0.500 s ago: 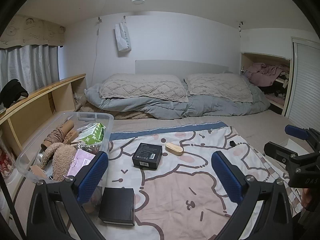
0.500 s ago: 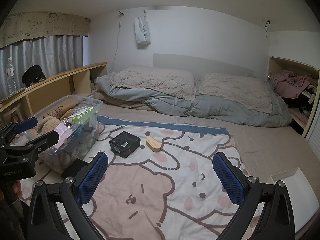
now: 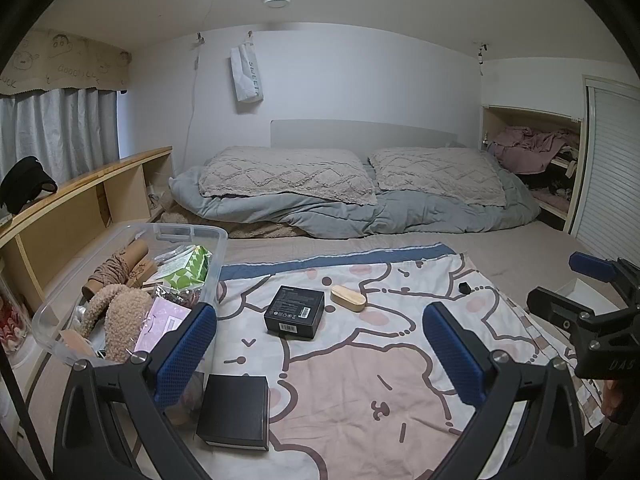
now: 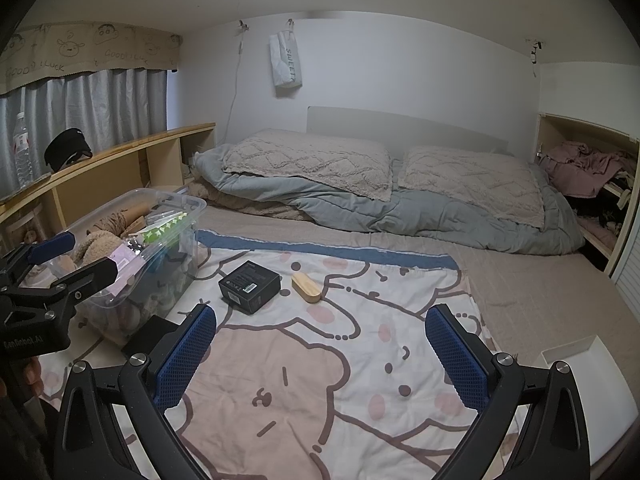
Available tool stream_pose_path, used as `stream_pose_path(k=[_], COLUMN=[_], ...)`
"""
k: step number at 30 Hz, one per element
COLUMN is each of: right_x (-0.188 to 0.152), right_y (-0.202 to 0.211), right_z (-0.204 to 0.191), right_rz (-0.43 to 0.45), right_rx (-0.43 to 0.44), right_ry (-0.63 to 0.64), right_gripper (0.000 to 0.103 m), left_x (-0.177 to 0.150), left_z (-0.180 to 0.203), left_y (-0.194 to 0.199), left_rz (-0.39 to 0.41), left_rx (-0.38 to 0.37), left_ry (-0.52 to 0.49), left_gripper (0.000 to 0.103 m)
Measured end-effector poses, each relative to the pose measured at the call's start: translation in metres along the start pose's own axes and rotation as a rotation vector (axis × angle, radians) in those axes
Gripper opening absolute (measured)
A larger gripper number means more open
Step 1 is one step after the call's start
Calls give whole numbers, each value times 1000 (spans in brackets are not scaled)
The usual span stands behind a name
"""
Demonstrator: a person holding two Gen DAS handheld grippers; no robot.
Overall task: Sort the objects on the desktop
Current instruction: 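Move both tools toward the flat black case on the blanket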
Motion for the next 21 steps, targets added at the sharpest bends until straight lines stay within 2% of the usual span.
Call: stream_pose_path(k=[21], right_x=[-7], right_y=[0], right_z=[-7], right_rz=[-4], right_rx=[-3], right_ry=[8], right_gripper=[103], left_x=[2], left_z=[0], left_y=[0], left_rz=[-5], left_rx=[1], left_ry=[-1], left_gripper=[103])
Point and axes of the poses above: each gripper's, at about its wrist camera, not at the fingertips, and y roughly against the way its jaws point, z to its right, x to its top, the point moved 1 cm from there along -y, roughly the way its jaws point, and after that the axes turned 3 degrees about x, right-handed, at the moved point
